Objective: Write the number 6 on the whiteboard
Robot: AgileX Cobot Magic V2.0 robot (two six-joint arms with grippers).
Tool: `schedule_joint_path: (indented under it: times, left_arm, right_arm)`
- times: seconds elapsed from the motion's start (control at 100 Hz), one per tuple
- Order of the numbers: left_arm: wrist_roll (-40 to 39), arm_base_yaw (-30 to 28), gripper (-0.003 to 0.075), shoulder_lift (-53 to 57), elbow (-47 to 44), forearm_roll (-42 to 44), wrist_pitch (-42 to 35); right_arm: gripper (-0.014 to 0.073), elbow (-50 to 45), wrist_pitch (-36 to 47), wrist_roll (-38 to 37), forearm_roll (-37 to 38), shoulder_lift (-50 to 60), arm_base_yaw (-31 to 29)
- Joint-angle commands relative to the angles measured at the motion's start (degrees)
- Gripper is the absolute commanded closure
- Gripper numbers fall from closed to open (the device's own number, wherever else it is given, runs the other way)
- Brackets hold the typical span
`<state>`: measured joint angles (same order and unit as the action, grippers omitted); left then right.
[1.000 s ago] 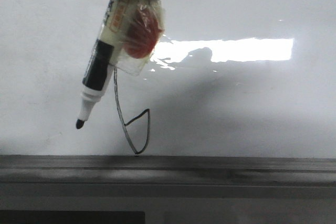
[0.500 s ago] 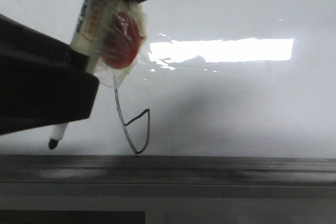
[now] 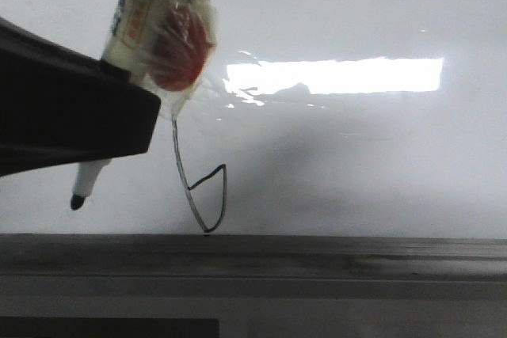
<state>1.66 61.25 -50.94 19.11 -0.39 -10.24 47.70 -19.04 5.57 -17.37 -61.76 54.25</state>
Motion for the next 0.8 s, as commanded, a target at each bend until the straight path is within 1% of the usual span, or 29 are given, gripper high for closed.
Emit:
schedule_joint_path:
  times: [0.0, 0.03, 0.05, 0.12, 0.14, 0.15, 0.19, 0.24, 0.26, 0.27, 0.28, 0.31, 0.36, 0.4, 0.47, 0.57, 0.79]
  left_arm:
    - [-0.5, 0.1, 0.0739, 0.1, 2.0, -1.0, -4.9]
    - [-0.5, 0.1, 0.0739, 0.1, 2.0, -1.0, -4.9]
    - [-0.5, 0.1, 0.0739, 0.1, 2.0, -1.0, -4.9]
    - [-0.5, 0.1, 0.0739, 0.1, 2.0, -1.3, -4.9]
    - [-0.5, 0.1, 0.0739, 0.3, 2.0, -2.1, -4.9]
    - [-0.5, 0.1, 0.0739, 0.3, 2.0, -3.0, -4.9]
    - [-0.5, -0.2, 0.0739, 0.3, 2.0, -6.3, -5.1]
    - [-0.5, -1.3, 0.0739, 0.3, 2.0, -14.4, -5.2]
    - [-0.5, -1.7, 0.0739, 0.3, 2.0, -16.7, -5.2]
    - [-0.5, -2.4, 0.0739, 0.3, 2.0, -20.2, -4.8]
    - [-0.5, -2.4, 0.0739, 0.3, 2.0, -20.2, -4.8]
    - [-0.5, -3.8, 0.0739, 0.3, 2.0, -25.6, -4.2]
    - [-0.5, -5.9, 0.0739, 0.3, 2.0, -31.0, -2.9]
    - [-0.5, -7.7, 0.0739, 0.2, 2.0, -33.8, -1.3]
    - [-0.5, -10.7, 0.0739, -0.4, 2.0, -36.4, 1.2]
    - [-0.5, -13.4, 0.0739, -1.4, 2.0, -39.1, 4.1]
    - [-0.5, -13.9, 0.0739, -3.4, 2.0, -39.4, 4.6]
  right_arm:
    - [0.0557, 2.1, 3.2, 0.6, -0.3, 1.3, 0.0]
    - [0.0482, 2.1, 3.2, 0.6, -0.3, 1.3, 0.0]
    - [0.0449, 2.1, 3.3, 0.6, -0.3, 1.3, 0.0]
    - [0.0251, 2.1, 3.4, 0.6, -0.3, 1.3, 0.0]
    - [0.0218, 2.1, 3.4, 0.6, -0.3, 1.3, -0.1]
    - [0.0187, 2.1, 3.4, 0.6, -0.3, 1.3, -0.1]
    - [0.0113, 2.1, 3.2, 0.6, -0.3, 1.3, -0.1]
    - [0.0071, 2.1, 2.7, 0.6, -0.3, 1.3, -0.1]
    - [0.0069, 2.1, 2.2, 0.6, -0.3, 1.4, -0.1]
    - [0.0069, 2.1, 2.1, 0.6, -0.3, 1.4, -0.1]
    - [0.0071, 2.1, 1.9, 0.6, -0.3, 1.4, -0.1]
    - [0.0075, 2.1, 1.1, 0.6, -0.3, 1.4, -0.1]
    - [0.0084, 2.1, -0.3, 0.6, -0.3, 1.4, -0.1]
    - [0.0091, 2.1, -1.2, 0.6, -0.3, 1.4, -0.1]
    - [0.0102, 2.1, -2.5, 0.5, -0.3, 1.4, -0.1]
    - [0.0105, 2.1, -2.8, -0.2, -0.3, 1.4, -0.1]
    - [0.0105, 2.1, -2.7, -1.1, -0.3, 1.4, -0.1]
